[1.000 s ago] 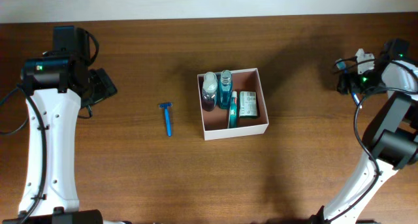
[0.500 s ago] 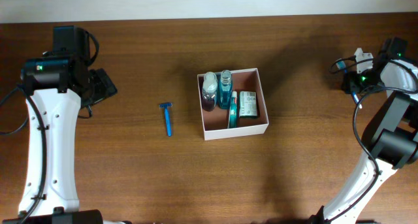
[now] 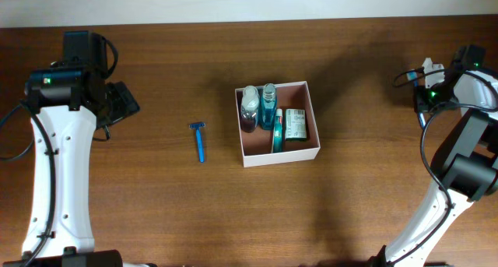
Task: Pack container
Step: 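Lower and close the right gripper on the toothbrush handle, then lift the toothbrush and carry it left over the box, then lower the toothbrush into the box and release it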
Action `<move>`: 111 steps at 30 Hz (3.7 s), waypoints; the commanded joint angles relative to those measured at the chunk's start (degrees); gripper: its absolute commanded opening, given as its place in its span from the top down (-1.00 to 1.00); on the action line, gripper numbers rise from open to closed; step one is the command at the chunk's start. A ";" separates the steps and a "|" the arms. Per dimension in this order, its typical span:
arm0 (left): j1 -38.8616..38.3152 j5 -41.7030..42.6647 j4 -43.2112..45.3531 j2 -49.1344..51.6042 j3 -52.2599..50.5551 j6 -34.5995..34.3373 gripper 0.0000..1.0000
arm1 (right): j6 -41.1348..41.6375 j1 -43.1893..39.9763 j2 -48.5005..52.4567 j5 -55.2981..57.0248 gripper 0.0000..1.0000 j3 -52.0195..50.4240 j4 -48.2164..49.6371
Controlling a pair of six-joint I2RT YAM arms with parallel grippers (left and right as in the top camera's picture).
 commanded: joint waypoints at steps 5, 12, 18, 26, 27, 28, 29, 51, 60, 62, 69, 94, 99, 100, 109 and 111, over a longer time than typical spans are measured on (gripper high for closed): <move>0.13 -0.39 -0.04 0.33 -0.17 -0.74 -0.99 | 4.85 0.37 1.84 -8.50 0.93 2.29 -5.16; 0.13 -0.39 -0.07 0.31 -0.17 -0.74 -0.99 | 7.52 0.37 -0.55 -28.06 0.92 14.73 -19.28; 0.13 -0.39 -0.07 0.31 -0.17 -0.74 -0.99 | 6.84 1.60 -2.95 -32.68 0.92 26.43 -36.70; 0.13 -0.39 -0.07 0.31 -0.17 -0.74 -0.99 | 9.05 7.87 -7.65 -33.20 0.92 30.32 -48.94; 0.13 -0.39 -0.04 0.31 -0.17 -0.74 -0.99 | 9.84 8.98 -8.31 -33.14 0.92 30.29 -48.94; 0.13 -0.39 -0.07 0.33 -0.17 -0.74 -0.99 | 10.95 10.38 -9.09 -33.14 0.92 30.29 -48.94; 0.13 -0.39 -0.04 0.31 -0.17 -0.74 -0.99 | 11.80 11.56 -9.70 -33.11 0.92 30.29 -48.94; 0.13 -0.39 -0.04 0.31 -0.17 -0.74 -0.99 | 42.60 36.61 -13.73 -17.46 0.92 23.17 -48.92; 0.13 -0.39 -0.07 0.31 -0.17 -0.74 -0.99 | 55.34 39.30 -13.73 -11.76 0.92 22.75 -48.94; 0.13 -0.39 -0.04 0.31 -0.17 -0.74 -0.99 | 57.05 40.26 -13.73 -11.45 0.92 22.75 -48.92; 0.13 -0.39 -0.04 0.33 -0.17 -0.74 -0.99 | 63.23 45.86 -13.73 -4.83 0.92 22.75 -48.92; 0.13 -0.39 -0.04 0.31 -0.17 -0.74 -0.99 | 71.87 49.07 -13.70 2.99 0.92 18.34 -46.75; 0.13 -0.39 -0.04 0.31 -0.17 -0.74 -0.99 | 71.87 49.09 -13.73 2.97 0.92 15.76 -45.11; 0.13 -0.39 -0.04 0.33 -0.17 -0.74 -0.99 | 71.87 49.09 -13.73 2.97 0.92 15.34 -44.81; 0.13 -0.39 -0.04 0.31 -0.17 -0.74 -0.99 | 71.82 51.01 -13.73 2.99 0.92 10.45 -38.75; 0.13 -0.39 -0.07 0.31 -0.17 -0.74 -0.99 | 71.82 51.30 -13.73 2.99 0.92 10.25 -38.01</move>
